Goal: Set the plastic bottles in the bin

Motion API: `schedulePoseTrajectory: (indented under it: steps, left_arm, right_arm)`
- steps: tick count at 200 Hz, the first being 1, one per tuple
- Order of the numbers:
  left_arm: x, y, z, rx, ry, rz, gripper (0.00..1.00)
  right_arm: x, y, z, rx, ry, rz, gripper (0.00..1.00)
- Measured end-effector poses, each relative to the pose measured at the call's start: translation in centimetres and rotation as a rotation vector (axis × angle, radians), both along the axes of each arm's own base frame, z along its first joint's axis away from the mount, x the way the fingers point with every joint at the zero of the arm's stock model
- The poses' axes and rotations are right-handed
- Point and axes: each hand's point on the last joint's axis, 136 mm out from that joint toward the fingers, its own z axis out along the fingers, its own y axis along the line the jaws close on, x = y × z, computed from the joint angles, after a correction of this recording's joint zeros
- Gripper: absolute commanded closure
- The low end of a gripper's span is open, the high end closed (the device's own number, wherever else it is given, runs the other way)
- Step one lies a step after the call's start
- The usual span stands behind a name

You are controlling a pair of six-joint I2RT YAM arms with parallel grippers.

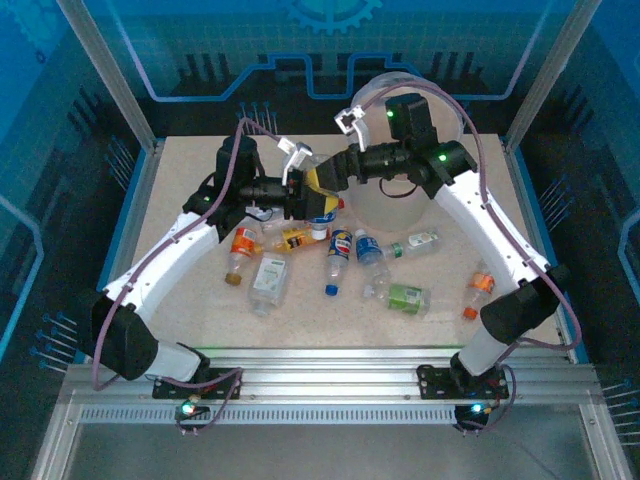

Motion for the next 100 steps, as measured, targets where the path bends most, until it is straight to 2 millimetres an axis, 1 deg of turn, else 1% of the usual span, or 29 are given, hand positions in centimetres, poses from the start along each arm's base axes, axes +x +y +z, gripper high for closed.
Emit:
schedulePoseTrajectory:
  steps: [18, 31, 51, 69, 81, 89, 100]
  left_arm:
    - [-0.09, -0.04, 0.20, -0.006, -0.007, -0.007, 0.47]
    - [-0.15, -0.08, 0.30, -0.010, -0.011, -0.014, 0.46]
    - [-0.16, -0.13, 0.34, -0.014, -0.008, -0.018, 0.44]
    - [-0.12, -0.14, 0.28, -0.015, 0.008, -0.015, 0.40]
    - [-0.10, -0.15, 0.26, -0.015, 0.012, -0.014, 0.36]
    - [-0.09, -0.13, 0.25, -0.015, 0.013, -0.014, 0.30]
    - [-0.06, -0.14, 0.24, -0.014, 0.009, -0.012, 0.17]
  right_arm:
    - [-0.18, 0.20, -0.01, 0.004, 0.003, 0.011, 0.08]
    - [-0.29, 0.31, 0.01, 0.005, 0.002, 0.017, 0.12]
    - [-0.46, 0.48, 0.01, 0.005, -0.005, 0.027, 0.23]
    - [-0.64, 0.63, 0.08, 0.009, -0.005, 0.035, 0.33]
    - [-0.72, 0.73, 0.17, 0.012, -0.011, 0.041, 0.37]
    - [-0.73, 0.74, 0.17, 0.012, -0.012, 0.042, 0.39]
    - [-0.70, 0.73, 0.17, 0.011, -0.016, 0.041, 0.41]
